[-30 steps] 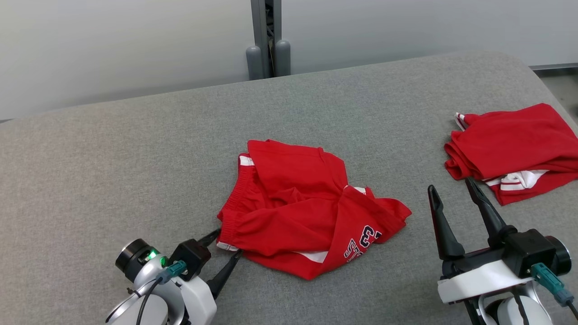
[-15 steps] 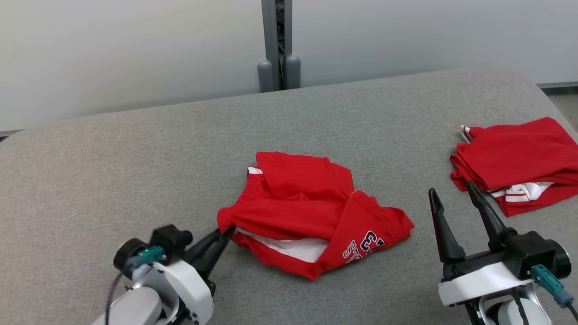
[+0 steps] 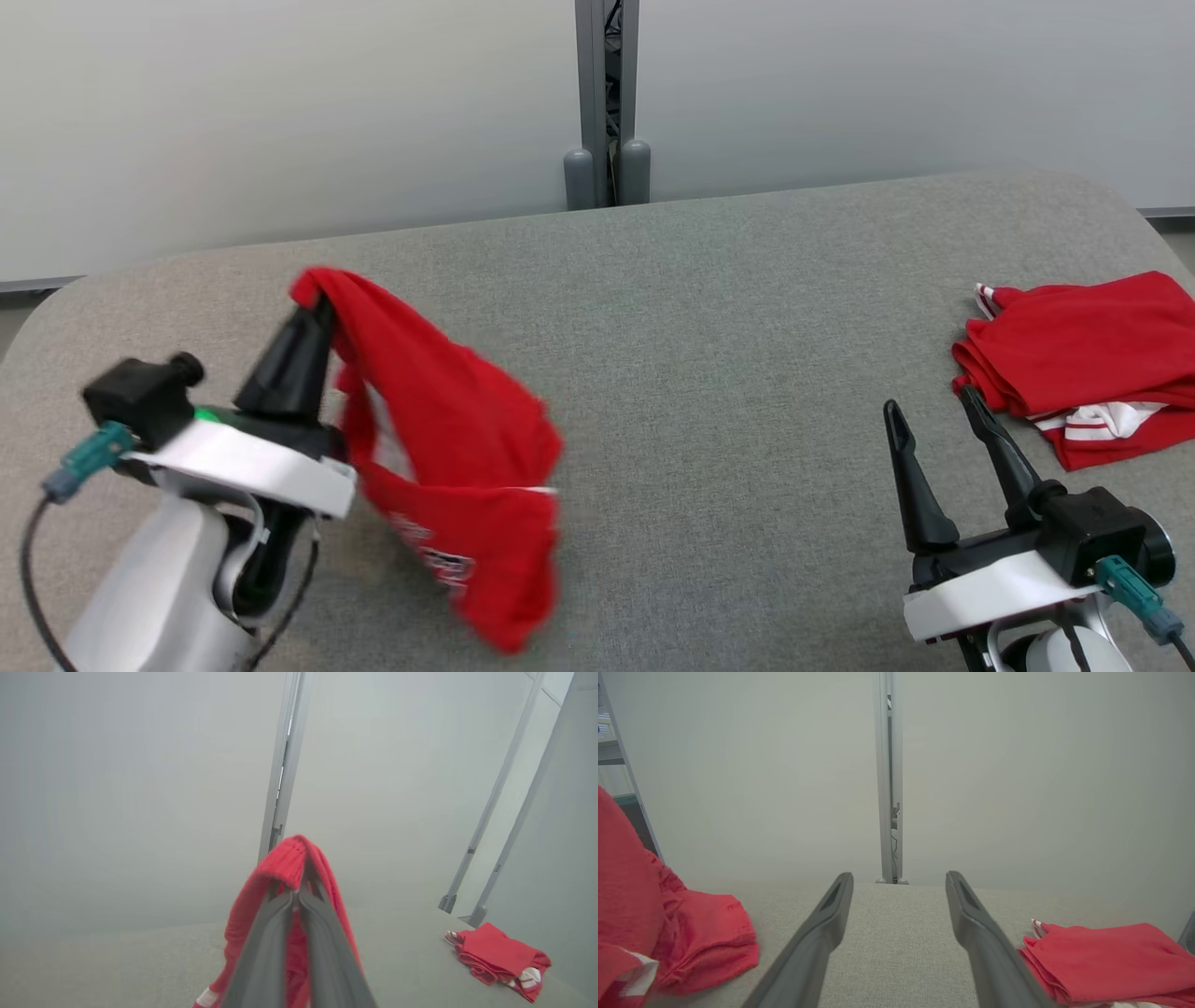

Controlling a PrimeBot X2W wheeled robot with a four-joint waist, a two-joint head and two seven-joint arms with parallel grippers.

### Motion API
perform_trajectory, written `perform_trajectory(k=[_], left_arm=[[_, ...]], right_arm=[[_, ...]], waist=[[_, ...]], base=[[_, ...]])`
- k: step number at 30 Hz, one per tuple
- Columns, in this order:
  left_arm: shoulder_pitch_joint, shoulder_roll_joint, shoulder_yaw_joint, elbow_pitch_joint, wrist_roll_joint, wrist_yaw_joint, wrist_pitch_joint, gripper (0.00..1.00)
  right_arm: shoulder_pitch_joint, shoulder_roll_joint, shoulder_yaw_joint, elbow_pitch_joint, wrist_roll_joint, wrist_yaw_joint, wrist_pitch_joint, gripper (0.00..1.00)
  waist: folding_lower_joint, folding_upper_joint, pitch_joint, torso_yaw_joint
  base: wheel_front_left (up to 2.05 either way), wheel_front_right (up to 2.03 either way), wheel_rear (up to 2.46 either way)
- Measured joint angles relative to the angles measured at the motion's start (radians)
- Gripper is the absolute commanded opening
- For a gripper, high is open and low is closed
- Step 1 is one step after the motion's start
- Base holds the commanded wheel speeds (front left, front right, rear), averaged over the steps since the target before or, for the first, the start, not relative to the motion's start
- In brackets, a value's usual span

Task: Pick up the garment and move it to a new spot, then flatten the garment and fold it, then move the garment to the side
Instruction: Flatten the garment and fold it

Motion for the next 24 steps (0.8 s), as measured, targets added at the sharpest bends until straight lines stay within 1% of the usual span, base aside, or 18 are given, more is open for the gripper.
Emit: perform_trajectory(k=[3,4,6,7,8,9,11,14,16,18,21,24], left_arm=[[-0.015,-0.029,0.117,-0.045,0.07,0.004,0.0,0.0],[-0.028,-0.04,0.161,-0.073,0.102,0.011,0.0,0.0],[-0.064,-0.075,0.286,-0.149,0.166,0.048,-0.001,0.0],[-0.076,-0.08,0.321,-0.171,0.197,0.051,-0.003,0.0],[-0.076,-0.068,0.317,-0.162,0.245,0.046,-0.003,0.0],[-0.067,-0.056,0.292,-0.139,0.282,0.038,-0.002,0.0],[-0.047,-0.064,0.277,-0.123,0.324,0.03,-0.001,0.0],[-0.072,-0.071,0.305,-0.128,0.362,0.032,-0.001,0.0],[-0.083,-0.085,0.335,-0.136,0.379,0.042,-0.002,0.0],[-0.083,-0.102,0.342,-0.133,0.395,0.041,-0.002,0.0],[-0.087,-0.127,0.311,-0.12,0.411,0.024,-0.002,0.0],[-0.105,-0.137,0.242,-0.09,0.432,0.009,-0.002,0.0]], right_arm=[[0.0,0.0,0.0,0.0,0.001,0.0,0.0,1.0],[-0.001,0.0,0.001,0.0,0.004,0.0,0.0,1.0],[-0.001,0.0,0.001,-0.003,0.007,0.0,0.0,1.0],[-0.002,0.0,0.001,-0.004,0.009,0.0,0.0,1.0],[-0.002,0.0,0.002,-0.004,0.01,0.0,0.0,1.0],[-0.002,0.0,0.004,-0.004,0.011,0.0,0.0,1.0],[-0.002,0.0,0.009,-0.004,0.012,0.0,0.0,1.0],[-0.002,0.0,0.012,-0.005,0.016,0.0,0.0,1.0],[-0.002,0.0,0.01,-0.007,0.017,0.0,0.0,1.0],[-0.002,0.0,0.011,-0.008,0.019,0.0,0.0,1.0],[-0.002,0.0,0.015,-0.007,0.019,0.0,0.0,1.0],[-0.003,0.0,0.021,-0.007,0.021,0.0,0.0,1.0]], waist=[[0.0,0.0,-0.002,0.0],[0.0,0.0,-0.002,0.0],[0.0,0.0,-0.002,-0.001],[0.0,0.0,-0.002,-0.003],[0.0,0.0,-0.003,-0.005],[0.0,0.0001,-0.005,-0.007],[0.0,0.0,-0.007,-0.01],[0.0,0.0,-0.007,-0.015],[0.0,0.0,-0.005,-0.017],[0.0,0.0,-0.003,-0.02],[0.0,0.0,0.0,-0.026],[0.0,0.0,0.005,-0.035]], base=[[0.0,0.0,0.0],[0.0,0.0,0.0],[0.0,0.0,0.0],[0.0,0.0,0.0],[0.0,0.0,0.0],[0.0,0.0,0.0],[0.0,0.0,0.0],[0.0,0.0,0.0],[0.0,0.0,0.0],[0.0,0.0,0.0],[0.0,0.0,0.0],[0.0,0.0,0.0]])
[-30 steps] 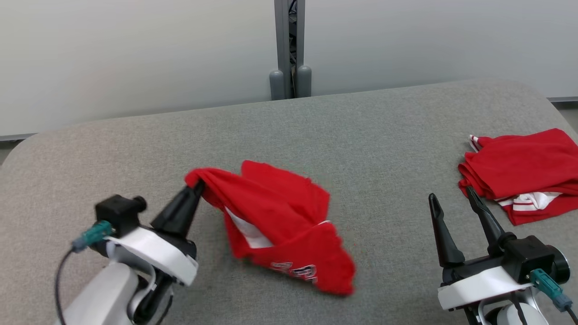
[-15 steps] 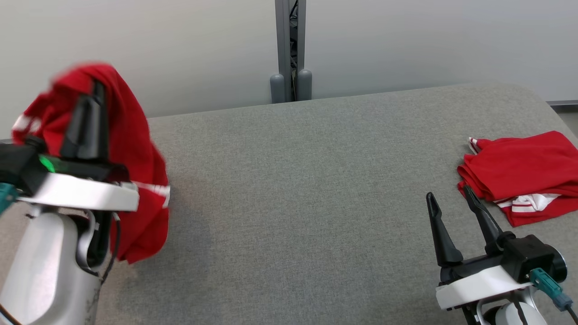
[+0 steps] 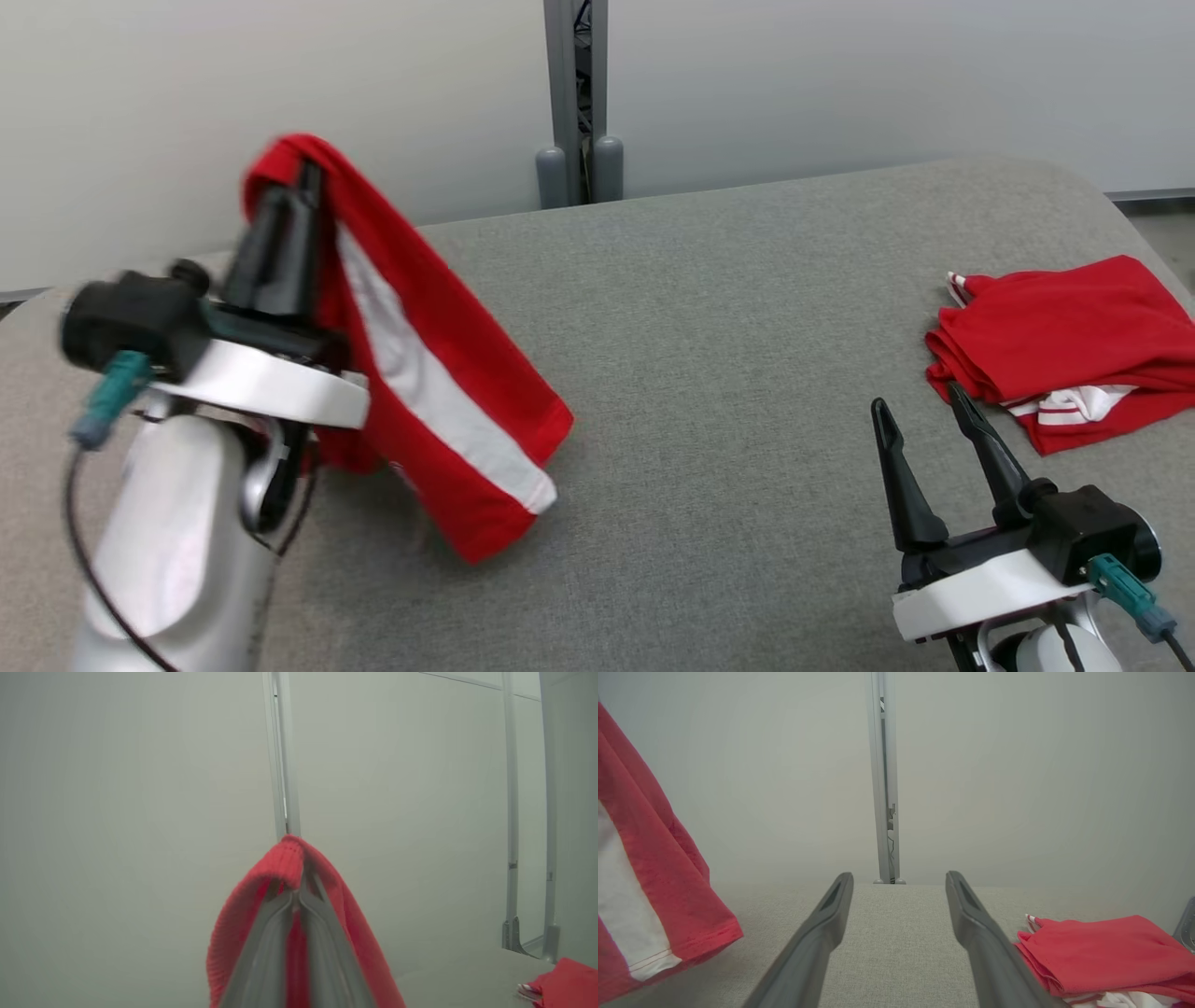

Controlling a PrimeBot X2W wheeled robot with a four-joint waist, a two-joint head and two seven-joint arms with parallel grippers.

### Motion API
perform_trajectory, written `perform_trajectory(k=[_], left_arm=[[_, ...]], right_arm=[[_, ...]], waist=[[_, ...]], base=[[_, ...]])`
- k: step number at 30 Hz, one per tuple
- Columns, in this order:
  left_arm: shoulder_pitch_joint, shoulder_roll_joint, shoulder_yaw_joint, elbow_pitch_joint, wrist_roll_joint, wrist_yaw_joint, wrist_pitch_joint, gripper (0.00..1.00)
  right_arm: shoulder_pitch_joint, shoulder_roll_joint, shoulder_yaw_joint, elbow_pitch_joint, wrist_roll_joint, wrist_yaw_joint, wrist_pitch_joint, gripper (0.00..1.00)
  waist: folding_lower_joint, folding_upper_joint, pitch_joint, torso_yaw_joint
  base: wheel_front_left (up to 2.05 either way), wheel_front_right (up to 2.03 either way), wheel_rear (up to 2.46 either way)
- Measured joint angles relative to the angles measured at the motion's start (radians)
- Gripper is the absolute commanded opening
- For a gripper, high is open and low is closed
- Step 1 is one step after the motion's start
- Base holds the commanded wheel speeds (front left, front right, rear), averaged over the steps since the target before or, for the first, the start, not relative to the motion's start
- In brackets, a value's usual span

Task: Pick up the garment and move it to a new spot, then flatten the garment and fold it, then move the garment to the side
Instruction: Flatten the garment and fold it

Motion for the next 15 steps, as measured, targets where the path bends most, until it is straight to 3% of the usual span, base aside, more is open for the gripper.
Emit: perform_trajectory(k=[7,15], left_arm=[[-0.055,-0.002,-0.25,0.125,-0.02,-0.008,0.0,0.0],[-0.145,-0.008,-0.399,0.173,-0.115,-0.009,0.0,0.0]], right_arm=[[-0.023,0.0,0.022,0.007,0.005,0.0,0.0,1.0],[-0.044,0.0,0.035,0.009,0.03,0.0,0.0,1.0]], waist=[[0.0,0.0,0.021,-0.042],[0.0,0.0,0.055,-0.113]], base=[[0.0,0.0,0.0],[0.0,0.0,0.0]])
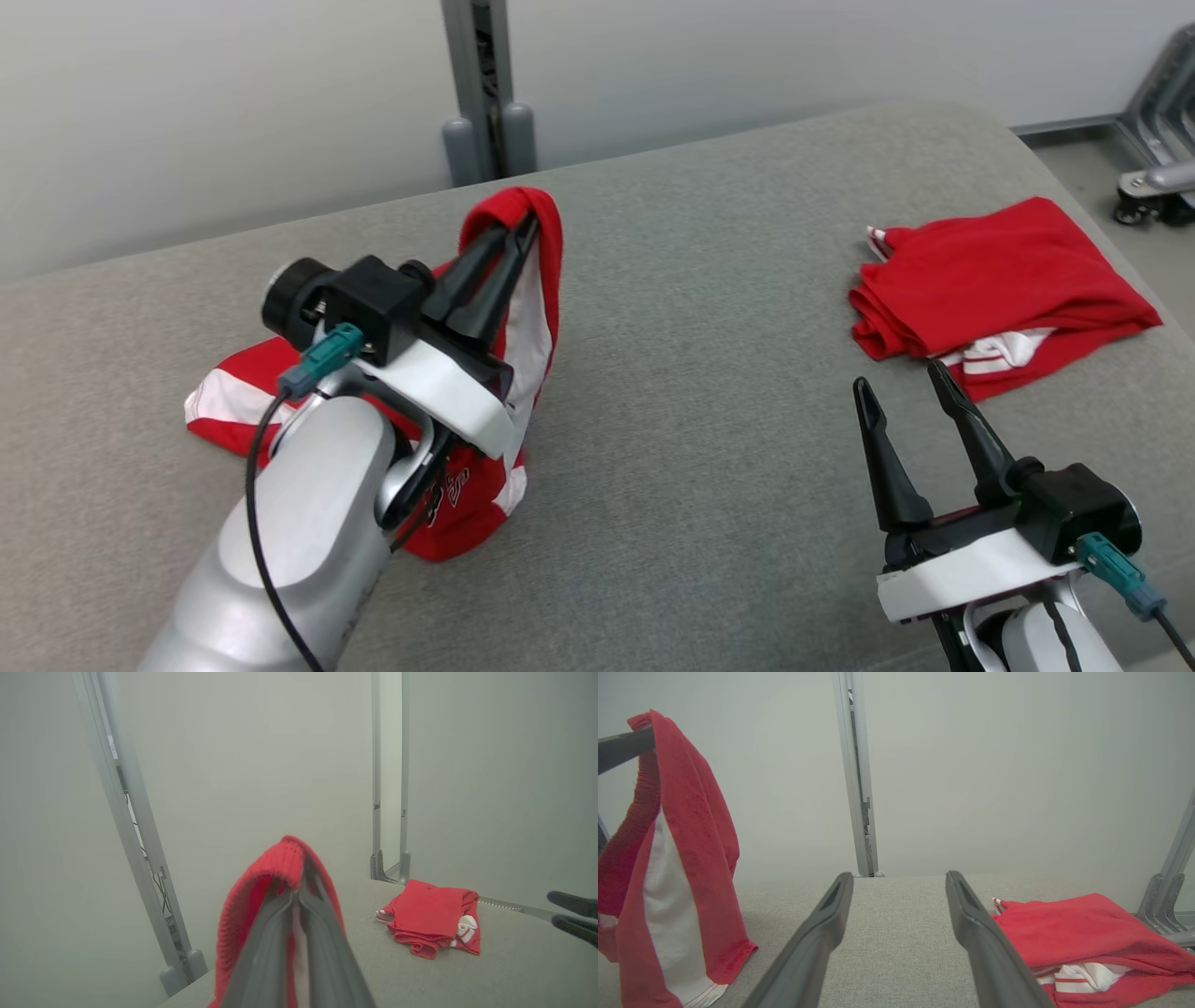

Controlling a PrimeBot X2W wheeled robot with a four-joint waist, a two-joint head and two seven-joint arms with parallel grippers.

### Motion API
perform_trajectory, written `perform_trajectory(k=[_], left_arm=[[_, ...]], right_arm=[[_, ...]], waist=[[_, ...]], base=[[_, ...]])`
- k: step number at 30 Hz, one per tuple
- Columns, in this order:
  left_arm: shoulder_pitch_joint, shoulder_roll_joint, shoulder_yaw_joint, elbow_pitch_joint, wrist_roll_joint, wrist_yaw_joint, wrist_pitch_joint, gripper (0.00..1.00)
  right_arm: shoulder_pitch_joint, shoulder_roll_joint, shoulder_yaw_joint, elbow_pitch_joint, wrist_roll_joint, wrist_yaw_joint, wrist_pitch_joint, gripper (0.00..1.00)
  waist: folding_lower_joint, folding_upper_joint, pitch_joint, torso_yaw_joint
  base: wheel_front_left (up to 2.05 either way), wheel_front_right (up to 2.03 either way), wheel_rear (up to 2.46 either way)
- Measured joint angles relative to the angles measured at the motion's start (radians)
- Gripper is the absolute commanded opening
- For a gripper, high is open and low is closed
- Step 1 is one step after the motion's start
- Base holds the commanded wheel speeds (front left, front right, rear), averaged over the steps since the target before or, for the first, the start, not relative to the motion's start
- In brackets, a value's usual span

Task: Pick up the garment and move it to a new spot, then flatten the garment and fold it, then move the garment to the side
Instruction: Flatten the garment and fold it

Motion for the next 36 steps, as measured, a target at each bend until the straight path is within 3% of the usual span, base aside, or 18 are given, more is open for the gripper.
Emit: perform_trajectory(k=[11,12,13,22,30,36], left_arm=[[-0.037,-0.092,-0.153,0.151,-0.052,0.0,0.0,0.0],[-0.036,-0.097,-0.171,0.16,-0.052,0.0,0.0,0.46],[-0.035,-0.103,-0.187,0.17,-0.052,0.0,0.0,1.0],[-0.016,-0.119,-0.325,0.175,-0.091,0.0,0.0,1.0],[-0.012,-0.08,-0.281,0.117,-0.097,0.0,0.0,1.0],[0.013,-0.054,-0.304,0.089,-0.107,0.0,0.0,1.0]], right_arm=[[-0.021,0.0,0.024,-0.002,0.021,0.0,0.0,1.0],[-0.023,0.0,0.025,-0.001,0.022,0.0,0.0,1.0],[-0.024,0.0,0.025,0.001,0.024,0.0,0.0,1.0],[-0.031,0.0,0.023,0.007,0.025,0.0,0.0,1.0],[-0.03,-0.001,-0.003,0.009,0.007,0.0,0.0,1.0],[-0.018,0.0,-0.01,0.012,-0.003,0.0,0.0,1.0]], waist=[[0.0,0.0,0.049,-0.095],[0.0,0.0,0.054,-0.1],[0.0,0.0,0.059,-0.105],[0.0,0.0,0.067,-0.096],[-0.0001,0.0,0.042,-0.031],[0.0,0.0,0.008,0.023]], base=[[0.0,0.0,0.0],[0.0,0.0,0.0],[0.0,0.0,0.0],[0.0,0.0,0.0],[0.0,0.0,0.0],[0.0,0.0,0.0]])
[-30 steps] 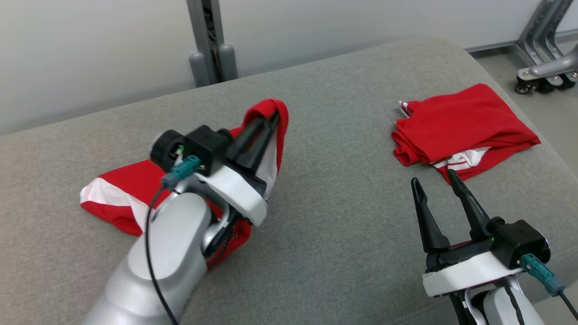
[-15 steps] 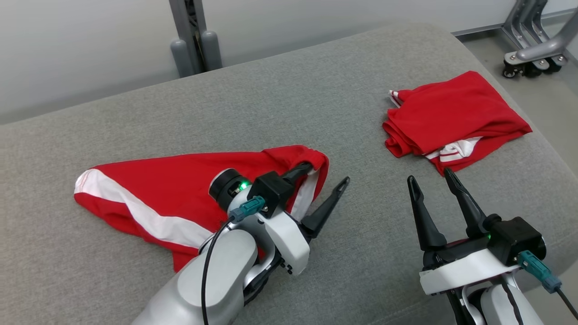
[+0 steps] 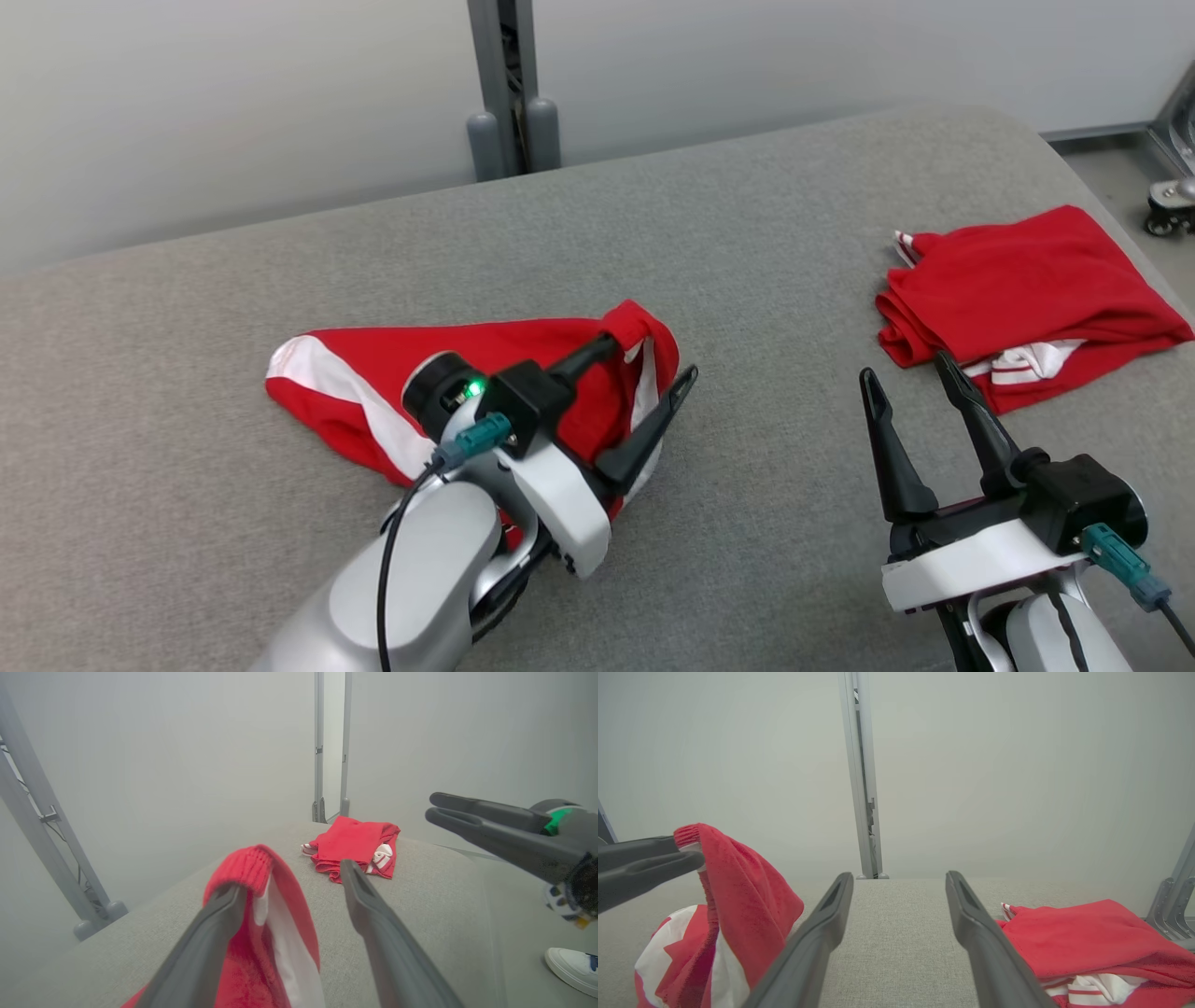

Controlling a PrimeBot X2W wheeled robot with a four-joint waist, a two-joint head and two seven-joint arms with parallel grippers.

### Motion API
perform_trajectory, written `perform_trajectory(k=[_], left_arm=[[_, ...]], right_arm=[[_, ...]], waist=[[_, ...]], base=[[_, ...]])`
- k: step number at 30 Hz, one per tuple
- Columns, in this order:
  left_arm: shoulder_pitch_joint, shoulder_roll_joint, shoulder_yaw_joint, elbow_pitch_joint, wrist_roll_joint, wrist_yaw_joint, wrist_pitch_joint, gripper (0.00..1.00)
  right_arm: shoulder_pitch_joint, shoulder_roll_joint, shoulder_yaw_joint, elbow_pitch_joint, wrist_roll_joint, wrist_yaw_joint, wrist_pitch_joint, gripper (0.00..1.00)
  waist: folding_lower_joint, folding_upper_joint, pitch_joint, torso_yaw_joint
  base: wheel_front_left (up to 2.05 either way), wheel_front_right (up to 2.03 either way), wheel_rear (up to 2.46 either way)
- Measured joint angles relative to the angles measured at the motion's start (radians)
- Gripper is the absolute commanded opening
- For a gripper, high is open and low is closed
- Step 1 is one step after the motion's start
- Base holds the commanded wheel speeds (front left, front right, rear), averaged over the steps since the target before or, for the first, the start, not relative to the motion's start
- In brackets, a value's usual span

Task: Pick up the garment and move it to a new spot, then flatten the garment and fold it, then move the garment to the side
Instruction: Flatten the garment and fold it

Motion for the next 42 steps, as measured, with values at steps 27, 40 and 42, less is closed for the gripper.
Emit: perform_trajectory(k=[27,40,42], left_arm=[[0.293,0.12,0.502,-0.237,0.01,0.209,0.002,1.0],[0.531,-0.037,0.819,-0.255,0.246,0.112,0.002,1.0],[0.53,-0.047,0.837,-0.249,0.259,0.093,0.002,1.0]], right_arm=[[0.047,0.0,-0.013,-0.023,-0.017,0.0,0.0,1.0],[0.066,0.0,0.014,-0.005,-0.02,0.0,0.0,1.0],[0.066,0.0,0.018,-0.002,-0.019,0.0,0.0,1.0]], waist=[[0.0,0.0,-0.085,0.11],[0.0,0.0,-0.091,0.157],[0.0,0.0,-0.09,0.163]], base=[[0.0,0.0,0.0],[0.0,0.0,0.0],[0.0,0.0,0.0]])
